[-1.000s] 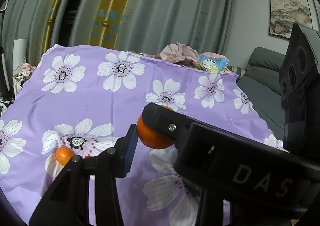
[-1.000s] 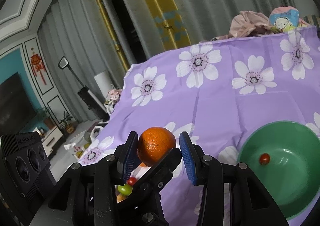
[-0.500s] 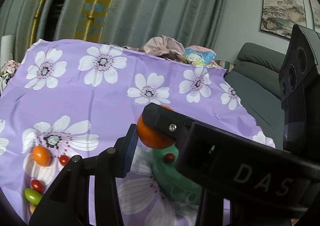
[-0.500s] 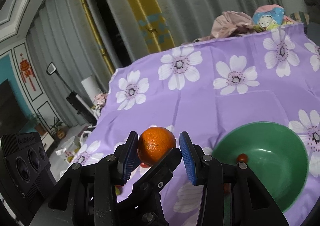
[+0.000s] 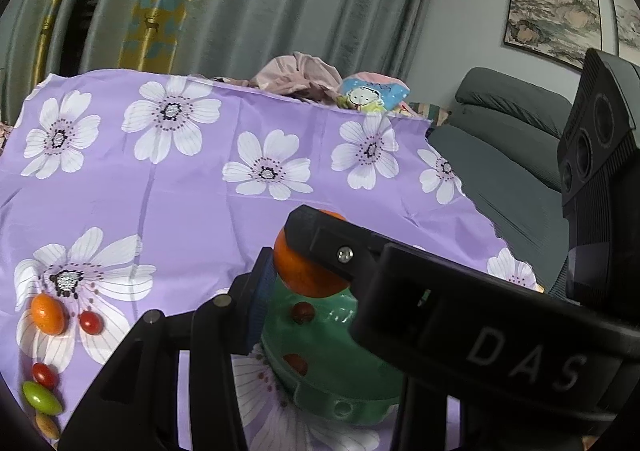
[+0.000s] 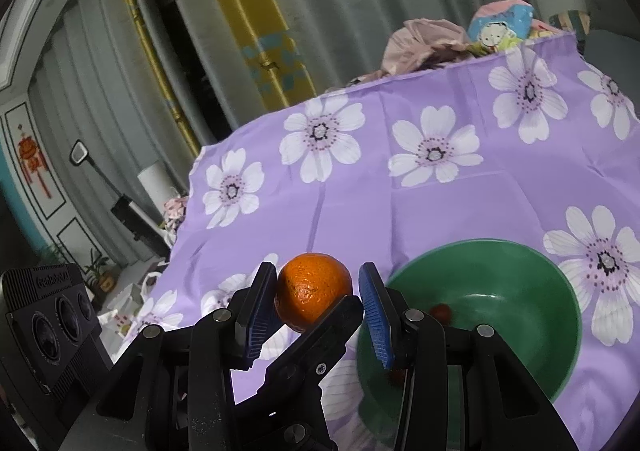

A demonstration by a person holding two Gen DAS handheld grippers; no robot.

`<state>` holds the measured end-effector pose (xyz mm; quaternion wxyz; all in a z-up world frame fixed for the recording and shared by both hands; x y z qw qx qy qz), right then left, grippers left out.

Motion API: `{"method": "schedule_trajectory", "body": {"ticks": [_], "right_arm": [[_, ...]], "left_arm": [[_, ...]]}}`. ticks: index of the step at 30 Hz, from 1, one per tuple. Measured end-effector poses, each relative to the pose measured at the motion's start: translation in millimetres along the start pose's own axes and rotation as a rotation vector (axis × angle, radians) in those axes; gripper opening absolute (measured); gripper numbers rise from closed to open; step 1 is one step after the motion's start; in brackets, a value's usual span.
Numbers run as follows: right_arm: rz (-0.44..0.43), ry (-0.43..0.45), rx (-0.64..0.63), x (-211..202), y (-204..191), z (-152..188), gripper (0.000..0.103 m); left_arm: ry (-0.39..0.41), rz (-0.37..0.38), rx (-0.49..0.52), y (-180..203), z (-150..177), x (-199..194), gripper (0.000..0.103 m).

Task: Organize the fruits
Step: 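Lower the held orange with the right gripper into the green bowl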

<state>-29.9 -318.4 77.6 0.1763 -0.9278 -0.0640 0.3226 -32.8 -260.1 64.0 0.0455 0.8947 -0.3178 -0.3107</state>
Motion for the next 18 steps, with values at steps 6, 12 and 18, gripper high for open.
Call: {"method": "schedule_trajectory", "body": {"ticks": [6, 12, 18], "right_arm": [[0.013, 0.005, 0.032, -3.4, 13.3, -1.4, 0.045], [0.026, -0.002, 0.068, -4.7, 26.9, -2.5, 0.045], [0.015, -0.026, 0.109, -3.3, 38.3, -1.3, 0.045]], "left_arm": [[-0.021, 0.018, 0.016, 9.0, -2.0, 8.3, 0.042], [-0.048, 0.038, 0.023, 16.2, -2.5, 18.0, 0.042], [-0.066, 0.042, 0.036, 21.4, -2.2, 26.3, 0.042]]}}
Point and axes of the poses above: each gripper's, at about its wrist camera, not at the fingertips, and x roughly the way its jaws point, y to its right, z to its underside, the point moved 3 cm from there along x, roughly the way its jaws point, and after that the axes turned 9 degrees about -y, right-handed, at the moved point
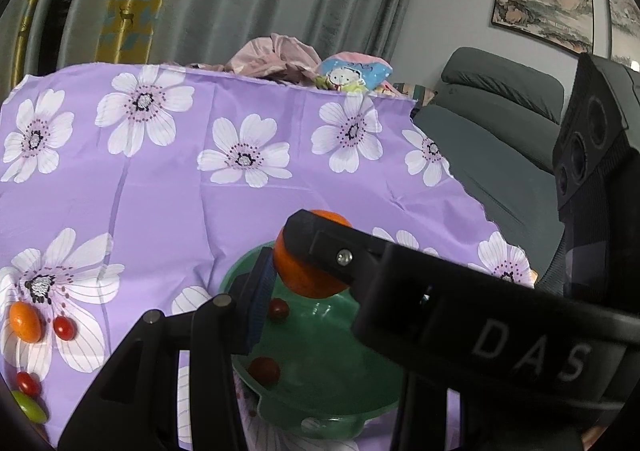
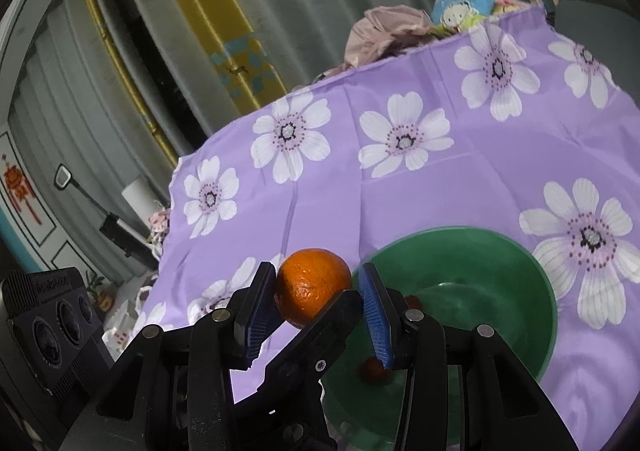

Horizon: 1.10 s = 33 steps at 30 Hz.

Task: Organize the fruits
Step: 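Lower the held orange with the right gripper into the green bowl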

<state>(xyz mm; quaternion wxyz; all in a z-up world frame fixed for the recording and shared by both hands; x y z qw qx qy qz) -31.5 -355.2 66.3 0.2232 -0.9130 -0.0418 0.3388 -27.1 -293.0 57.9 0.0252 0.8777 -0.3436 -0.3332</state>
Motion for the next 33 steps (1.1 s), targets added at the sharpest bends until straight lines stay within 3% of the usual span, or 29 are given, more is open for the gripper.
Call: {"method": "schedule_trajectory", "body": {"ticks": [33], "right_arm": [[0.056, -0.139, 0.140, 23.0, 45.4, 4.3, 0.045]], "left_arm": [[-0.162, 0.070, -0.037, 0.6, 10.5, 48.3, 0.042]]}}
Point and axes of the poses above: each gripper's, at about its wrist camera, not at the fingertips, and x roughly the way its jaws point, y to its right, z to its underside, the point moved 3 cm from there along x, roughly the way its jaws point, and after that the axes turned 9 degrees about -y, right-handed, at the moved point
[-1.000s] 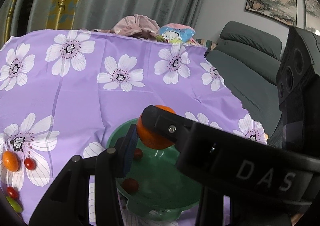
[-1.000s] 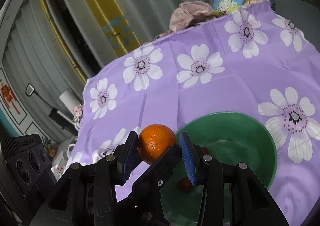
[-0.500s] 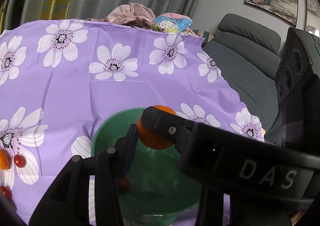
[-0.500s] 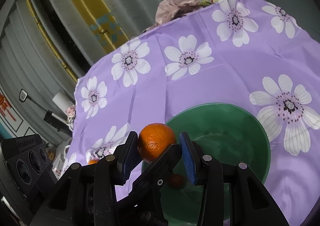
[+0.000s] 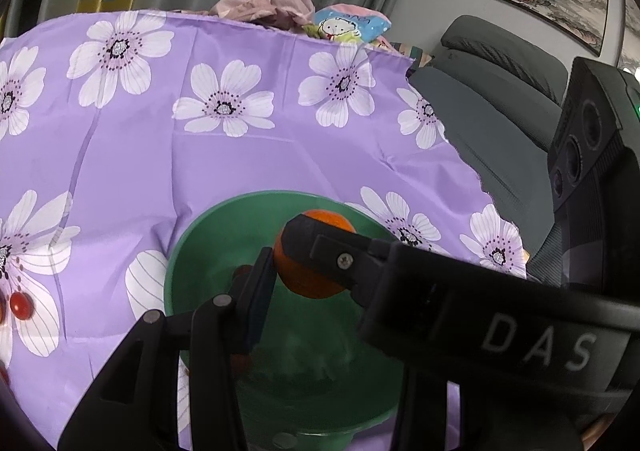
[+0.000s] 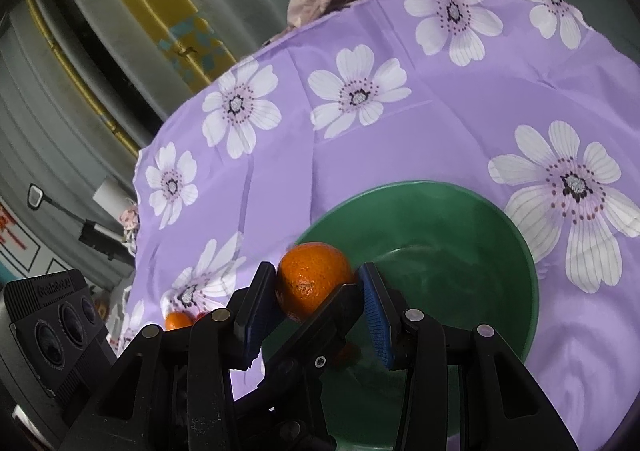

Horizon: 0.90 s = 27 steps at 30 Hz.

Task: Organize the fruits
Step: 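Lower the held orange with the right gripper into the green bowl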

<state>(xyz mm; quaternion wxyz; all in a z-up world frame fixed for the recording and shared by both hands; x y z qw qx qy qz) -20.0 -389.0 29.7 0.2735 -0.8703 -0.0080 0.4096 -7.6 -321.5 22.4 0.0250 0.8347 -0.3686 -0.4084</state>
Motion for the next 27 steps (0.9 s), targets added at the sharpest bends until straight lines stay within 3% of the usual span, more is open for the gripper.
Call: {"method": "schedule_trajectory", "body": {"ticks": [27], "right_arm": [[0.016, -0.105, 0.078, 20.1, 14.1, 1.8, 0.045]], "left_arm": [[-0.123, -0.005, -0.037, -8.9, 5.2, 23.5, 0.042]]}}
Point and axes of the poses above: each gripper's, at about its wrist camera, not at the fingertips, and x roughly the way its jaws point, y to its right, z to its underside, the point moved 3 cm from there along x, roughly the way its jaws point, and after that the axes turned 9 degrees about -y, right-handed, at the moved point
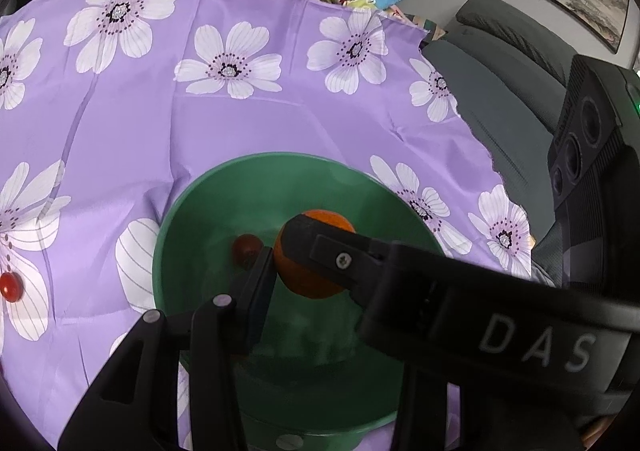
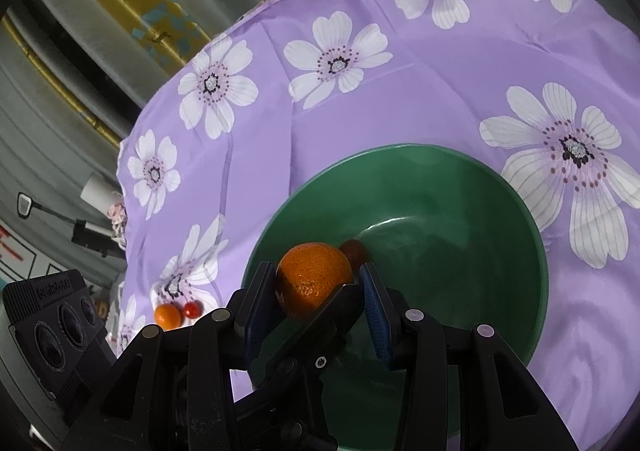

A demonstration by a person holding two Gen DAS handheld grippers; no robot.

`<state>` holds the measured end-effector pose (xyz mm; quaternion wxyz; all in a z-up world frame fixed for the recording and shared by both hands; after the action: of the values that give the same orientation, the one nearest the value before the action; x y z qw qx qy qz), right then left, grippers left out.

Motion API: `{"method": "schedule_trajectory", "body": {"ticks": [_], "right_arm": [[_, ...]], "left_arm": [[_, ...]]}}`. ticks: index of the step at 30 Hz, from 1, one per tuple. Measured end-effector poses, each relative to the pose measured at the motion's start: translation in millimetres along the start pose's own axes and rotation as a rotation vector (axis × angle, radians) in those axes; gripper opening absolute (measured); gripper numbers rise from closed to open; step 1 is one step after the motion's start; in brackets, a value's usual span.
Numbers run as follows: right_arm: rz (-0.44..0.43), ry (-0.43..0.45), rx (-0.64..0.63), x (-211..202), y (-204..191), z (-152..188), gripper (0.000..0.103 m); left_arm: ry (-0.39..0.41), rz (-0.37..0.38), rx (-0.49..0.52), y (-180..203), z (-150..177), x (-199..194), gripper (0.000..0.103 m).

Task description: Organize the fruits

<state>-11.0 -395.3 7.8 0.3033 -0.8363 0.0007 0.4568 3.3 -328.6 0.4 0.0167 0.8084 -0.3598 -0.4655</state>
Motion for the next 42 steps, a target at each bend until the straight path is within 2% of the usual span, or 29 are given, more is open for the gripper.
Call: {"method": "schedule_trajectory", "body": {"ticks": [12, 17, 19, 24, 29, 33, 42], "right_arm": [[-0.001, -0.046, 0.047, 9.2, 7.3, -0.3, 0.045], [-0.006, -0.070, 0.075, 13.0, 11.6, 1.1, 0.045], [0.006, -0.068, 0.076, 12.5, 12.0, 1.4, 0.045], [0.023, -0.018, 0.054, 2.8, 6.6, 1.4, 0.045], [0.026, 0.052, 0.026, -8.9, -1.0, -0.6, 0.051], [0.013, 0.091, 0.007, -14.1, -9.2, -1.3, 0.052], [-0.044, 0.135, -0.058, -15.5, -34.6, 1.1, 0.053]], "left_arm": [[-0.057, -0.007, -0.019, -4.8, 0.9, 10.8, 0.043], [-0.068, -0.049, -0.026, -4.8, 1.0, 13.0, 0.044], [-0.081, -0.038, -0.042, -6.2, 1.7, 12.7, 0.045], [-0.057, -0.031, -0.064, -9.9, 2.6, -0.2, 0.055], [-0.010, -0.049, -0.106, -21.7, 6.3, -25.5, 0.067], [0.041, -0.091, -0.176, -43.3, 13.5, -50.1, 0.068], [0.100, -0.265, -0.292, -106.5, 34.5, -108.7, 0.068]]}}
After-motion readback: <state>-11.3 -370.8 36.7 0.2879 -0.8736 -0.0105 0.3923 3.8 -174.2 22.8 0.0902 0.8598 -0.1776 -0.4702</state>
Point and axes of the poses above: each gripper's, at about its wrist camera, not at the fingertips, and x roughly the way its jaws point, y to its right, z to its underside, the point moved 3 cm from there along x, roughly the way its jaws point, and after that the axes turned 9 degrees about -y, right-handed, at the moved point
